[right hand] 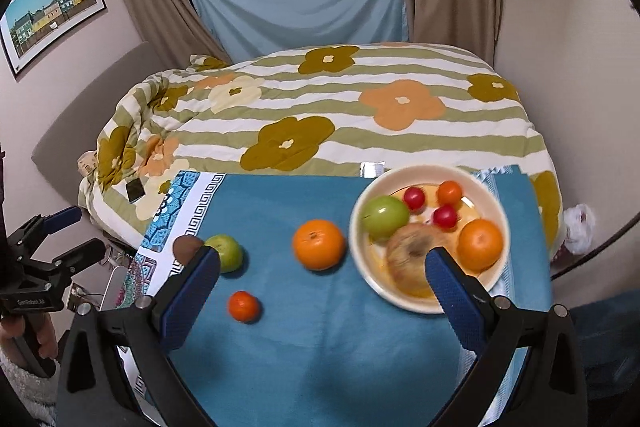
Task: Organize fruits
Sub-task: 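Withdraw both tools from the bowl toward the remaining fruits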
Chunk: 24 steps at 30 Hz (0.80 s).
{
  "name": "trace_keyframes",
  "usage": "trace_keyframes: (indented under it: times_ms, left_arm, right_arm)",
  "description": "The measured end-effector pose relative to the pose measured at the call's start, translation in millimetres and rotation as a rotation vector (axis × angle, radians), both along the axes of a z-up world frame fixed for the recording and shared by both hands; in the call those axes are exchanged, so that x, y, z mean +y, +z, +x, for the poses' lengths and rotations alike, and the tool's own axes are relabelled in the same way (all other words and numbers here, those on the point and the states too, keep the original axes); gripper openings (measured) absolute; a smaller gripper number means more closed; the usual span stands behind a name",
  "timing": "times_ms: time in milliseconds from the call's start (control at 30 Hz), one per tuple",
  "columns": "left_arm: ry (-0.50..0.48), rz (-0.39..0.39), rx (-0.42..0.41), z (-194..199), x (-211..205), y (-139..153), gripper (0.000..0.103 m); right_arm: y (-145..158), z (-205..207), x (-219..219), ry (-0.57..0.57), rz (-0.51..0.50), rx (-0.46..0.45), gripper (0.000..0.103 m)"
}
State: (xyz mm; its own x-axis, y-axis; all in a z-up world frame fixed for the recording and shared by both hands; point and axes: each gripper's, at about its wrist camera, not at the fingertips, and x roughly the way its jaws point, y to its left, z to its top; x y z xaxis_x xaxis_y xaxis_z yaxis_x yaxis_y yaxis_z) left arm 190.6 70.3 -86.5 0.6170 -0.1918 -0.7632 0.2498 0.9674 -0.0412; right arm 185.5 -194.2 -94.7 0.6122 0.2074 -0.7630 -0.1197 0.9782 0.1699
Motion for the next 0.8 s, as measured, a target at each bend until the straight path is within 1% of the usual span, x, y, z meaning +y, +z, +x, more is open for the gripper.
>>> trace_keyframes:
  times_ms: [167,300,400,533,667,800]
  left_arm:
    - [-0.062,0.009,0.029,7,24,-20,0.103]
    - [-0.118,0.022,0.049,15,34,-37,0.103]
    - [-0.147,0.025,0.072,24,37,-51,0.103]
    - [-0.177,0.016,0.110,40,35,-74,0.103]
    - [-0.179,-0.004,0.143,52,30,-95,0.103]
    - [-0.141,-0.030,0.174,61,24,-118,0.103]
  right_arm:
    - [-18,-9,29,-0.043,-0.003,0.027,0.102]
    - [-37,-13,51,-0.070,-0.011,0.065,0.102]
    - [-54,-13,66,-0.068,-0.013,0.098,0.102]
    - [-78,-11,79,-0.085,0.011,0.145,0.102]
    - [-101,-12,94,-0.113,-0.031,0.165,0.102]
    - [-112,-10,104,-0.127,-0.064,0.163,0.102]
